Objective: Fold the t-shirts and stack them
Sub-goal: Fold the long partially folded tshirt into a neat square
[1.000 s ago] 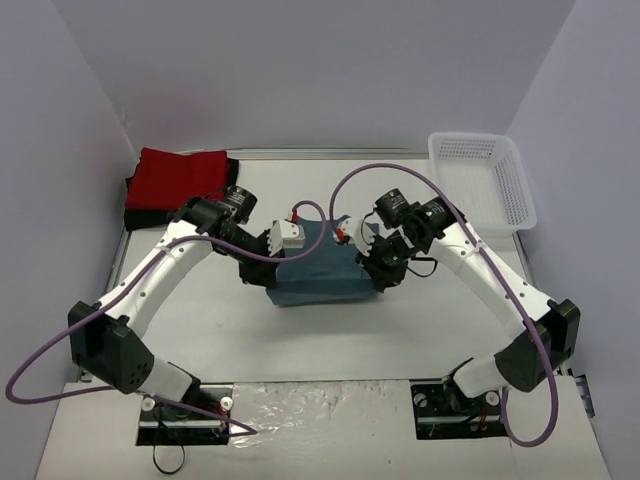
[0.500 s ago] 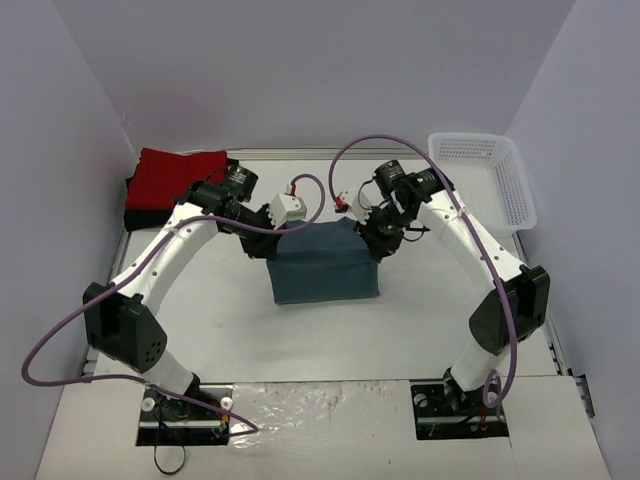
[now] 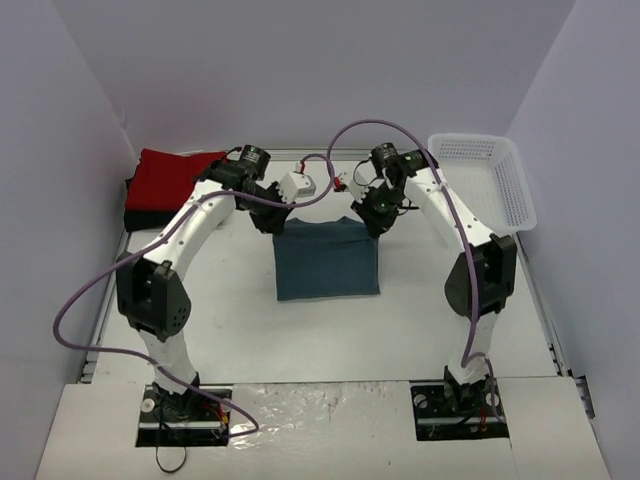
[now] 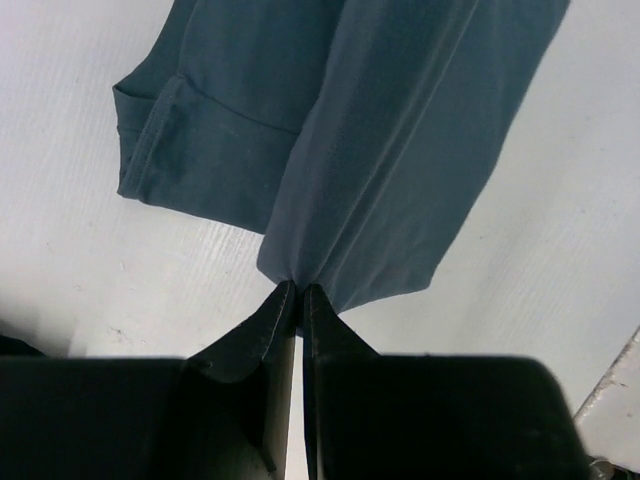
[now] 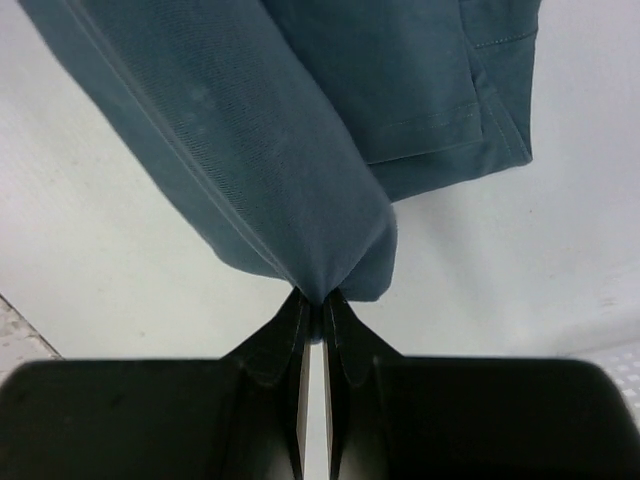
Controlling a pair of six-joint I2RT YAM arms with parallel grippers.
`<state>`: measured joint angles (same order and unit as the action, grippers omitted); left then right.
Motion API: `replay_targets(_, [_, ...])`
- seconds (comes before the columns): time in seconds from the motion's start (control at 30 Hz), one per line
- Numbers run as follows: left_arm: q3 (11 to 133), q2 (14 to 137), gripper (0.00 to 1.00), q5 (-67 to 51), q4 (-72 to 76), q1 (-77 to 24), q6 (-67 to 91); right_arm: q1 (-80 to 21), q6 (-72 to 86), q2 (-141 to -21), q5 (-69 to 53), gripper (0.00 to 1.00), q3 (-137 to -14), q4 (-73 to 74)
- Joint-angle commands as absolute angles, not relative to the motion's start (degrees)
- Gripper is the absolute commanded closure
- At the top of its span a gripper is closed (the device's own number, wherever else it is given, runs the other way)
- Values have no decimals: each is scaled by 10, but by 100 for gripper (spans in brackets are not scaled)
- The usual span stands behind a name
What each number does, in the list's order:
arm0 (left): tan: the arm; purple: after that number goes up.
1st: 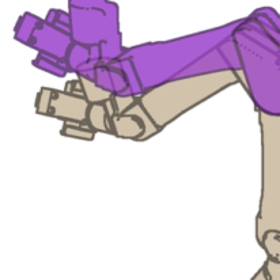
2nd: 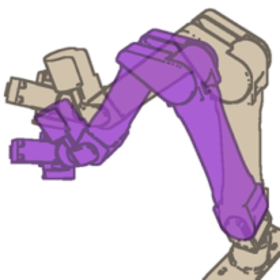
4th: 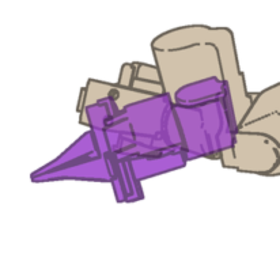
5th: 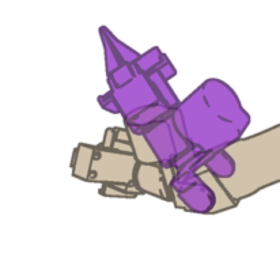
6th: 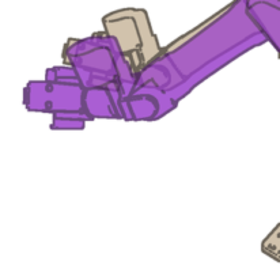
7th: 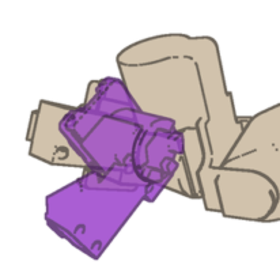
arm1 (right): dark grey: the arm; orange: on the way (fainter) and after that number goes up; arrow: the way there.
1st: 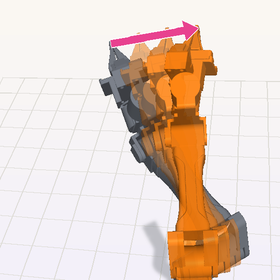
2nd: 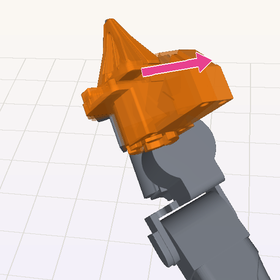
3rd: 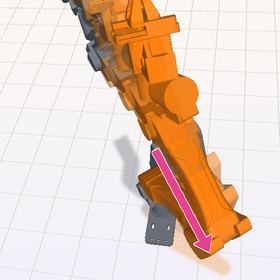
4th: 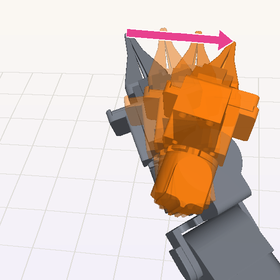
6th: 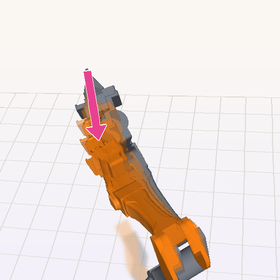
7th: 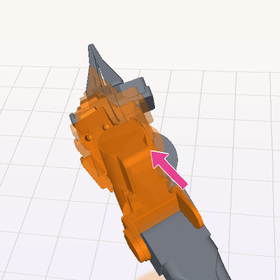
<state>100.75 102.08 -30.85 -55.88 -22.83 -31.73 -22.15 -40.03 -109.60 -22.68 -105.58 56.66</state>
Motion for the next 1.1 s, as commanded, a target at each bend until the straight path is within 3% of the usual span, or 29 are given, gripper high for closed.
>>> replay_targets(0.0, [1048,1049,98,-280,-557,-216,-329,-207,-417,-1134,-199,100,-1093,577])
replay_targets(0.3, [1135,1164,98,-270,-536,-199,-339,-179,-411,-1277,-185,100,-1228,567])
replay_targets(0.37, [1166,1199,90,-259,-524,-196,-337,-172,-402,-1311,-174,99,-1266,551])
replay_targets(0.4, [1178,1212,81,-256,-519,-196,-333,-171,-395,-1321,-164,79,-1279,544])
replay_targets(0.43, [1203,1235,73,-253,-514,-194,-330,-168,-385,-1339,-153,67,-1301,539])
replay_targets(0.5, [1229,1251,67,-244,-512,-192,-312,-168,-368,-1357,-139,38,-1324,526])
replay_targets(0.57, [1255,1253,62,-243,-507,-187,-290,-167,-359,-1352,-136,30,-1339,512])
replay_targets(0.6, [1252,1245,61,-243,-501,-186,-286,-167,-355,-1334,-140,17,-1334,504])
replay_targets(0.73, [1173,1133,58,-222,-427,-185,-252,-169,-327,-1273,-153,14,-1308,476])
replay_targets(0.83, [1063,1033,56,-200,-360,-175,-214,-171,-311,-1192,-170,1,-1235,440])
replay_targets(0.9, [989,988,50,-187,-337,-164,-193,-175,-301,-1148,-195,0,-1164,427])
replay_targets(1.07, [906,893,50,-189,-337,-118,-108,-244,-301,-1050,-200,5,-1072,427])
